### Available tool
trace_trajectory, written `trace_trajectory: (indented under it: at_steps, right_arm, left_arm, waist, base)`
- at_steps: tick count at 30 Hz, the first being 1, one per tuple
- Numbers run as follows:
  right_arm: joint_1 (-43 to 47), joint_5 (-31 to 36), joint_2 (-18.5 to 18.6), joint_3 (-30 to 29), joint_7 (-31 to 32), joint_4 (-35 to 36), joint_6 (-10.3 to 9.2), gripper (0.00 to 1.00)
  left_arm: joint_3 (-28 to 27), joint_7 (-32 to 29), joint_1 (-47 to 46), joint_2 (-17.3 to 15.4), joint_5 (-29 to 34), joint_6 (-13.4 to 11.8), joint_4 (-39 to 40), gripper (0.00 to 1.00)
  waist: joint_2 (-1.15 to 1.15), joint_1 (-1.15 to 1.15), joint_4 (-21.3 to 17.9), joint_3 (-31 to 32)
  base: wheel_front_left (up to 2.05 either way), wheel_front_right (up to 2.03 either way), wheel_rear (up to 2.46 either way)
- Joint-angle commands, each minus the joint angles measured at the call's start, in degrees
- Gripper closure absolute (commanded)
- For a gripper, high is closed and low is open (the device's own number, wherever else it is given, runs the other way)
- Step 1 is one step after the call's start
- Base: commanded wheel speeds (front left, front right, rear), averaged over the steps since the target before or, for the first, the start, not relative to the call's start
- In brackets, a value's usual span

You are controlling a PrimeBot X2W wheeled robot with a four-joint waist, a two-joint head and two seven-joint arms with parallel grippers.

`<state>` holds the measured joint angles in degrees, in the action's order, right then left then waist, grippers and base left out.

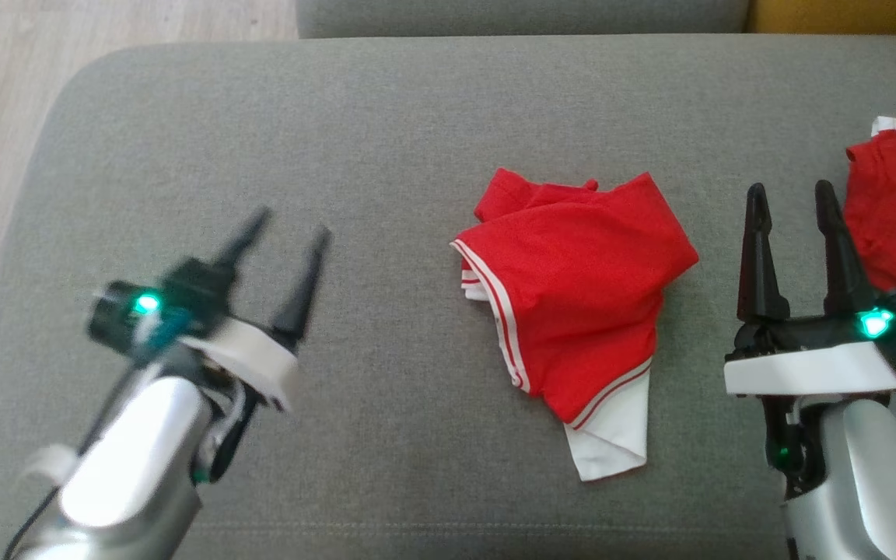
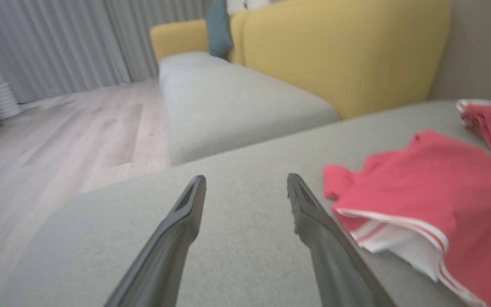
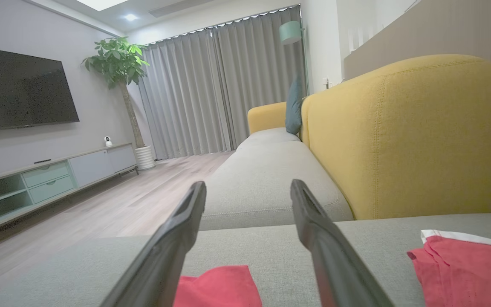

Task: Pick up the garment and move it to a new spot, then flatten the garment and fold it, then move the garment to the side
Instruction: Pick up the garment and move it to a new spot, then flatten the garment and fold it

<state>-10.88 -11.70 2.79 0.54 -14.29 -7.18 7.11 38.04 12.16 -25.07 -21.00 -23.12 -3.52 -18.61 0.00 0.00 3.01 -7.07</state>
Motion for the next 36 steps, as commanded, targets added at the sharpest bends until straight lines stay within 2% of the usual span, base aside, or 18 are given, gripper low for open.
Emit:
trace_trajectory:
  at_steps: [1, 2, 5, 7, 10, 17, 23, 26, 30, 36]
  right_arm:
    - [-0.09, -0.23, 0.09, 1.55, -0.26, 1.79, 0.37, 0.0]
    - [-0.09, -0.23, 0.09, 1.55, -0.26, 1.79, 0.37, 0.0]
    - [0.56, -0.03, 0.09, 1.91, -0.13, 1.85, 0.37, 0.0]
    - [1.01, 0.15, 0.09, 1.88, 0.06, 2.01, 0.37, 0.0]
    - [1.5, 0.51, 0.09, 1.87, 0.51, 2.23, 0.37, 0.0]
    - [1.53, 1.51, 0.09, 3.77, 2.18, 3.1, 0.37, 0.0]
    - [0.97, 2.16, 0.09, 13.68, 7.81, 1.81, 0.37, 0.0]
    - [-1.21, 4.11, 0.09, 18.43, 11.79, -2.41, 0.37, 0.0]
    - [-4.66, 7.27, 0.09, 21.77, 14.26, -7.83, 0.37, 0.0]
    - [-9.21, 13.35, 0.09, 21.21, 15.41, -15.62, 0.37, 0.0]
  left_arm:
    - [-5.33, 1.66, -0.67, -1.19, -1.37, -2.53, 3.32, 0.0]
    - [-5.33, 1.66, -0.67, -1.19, -1.37, -2.53, 3.32, 0.0]
    - [-11.18, 2.69, 2.34, 0.33, -3.37, -6.4, 7.38, 0.0]
    - [-15.51, 2.79, 4.55, 1.99, -3.35, -8.12, 11.63, 0.0]
    - [-20.18, 2.81, 8.55, 4.57, -1.76, -8.39, 16.22, 0.0]
    - [-24.29, 2.83, 12.83, 9.12, 2.68, -4.68, 17.77, 0.0]
    - [-25.99, 2.83, 13.14, 12.5, 5.01, -1.42, 16.48, 0.0]
    - [-26.71, 2.84, 12.72, 14.43, 6.06, 0.65, 15.11, 0.0]
    - [-27.44, 2.84, 12.32, 15.82, 6.79, 2.29, 13.89, 0.0]
    - [-28.58, 2.84, 11.9, 17.16, 7.7, 3.89, 12.91, 0.0]
  waist:
    - [0.0, 0.0, 0.29, 0.21]
    - [0.0, 0.0, 0.29, 0.21]
    - [0.0, 0.0, 0.73, 0.54]
    - [0.0, 0.0, 1.11, 0.6]
    - [0.0, 0.0, 1.63, 0.64]
    - [0.0, 0.0, 2.51, 0.23]
    - [0.0, 0.0, 3.71, -1.11]
    - [0.0, 0.0, 5.13, -2.38]
    - [0.0, 0.0, 6.73, -3.51]
    - [0.0, 0.0, 9.02, -4.79]
  base:
    - [0.0, 0.0, 0.0]
    - [0.0, 0.0, 0.0]
    - [0.0, 0.0, 0.0]
    - [0.0, 0.0, 0.0]
    - [0.0, 0.0, 0.0]
    - [0.0, 0.0, 0.0]
    - [0.0, 0.0, 0.0]
    - [0.0, 0.0, 0.0]
    - [0.0, 0.0, 0.0]
    - [0.0, 0.0, 0.0]
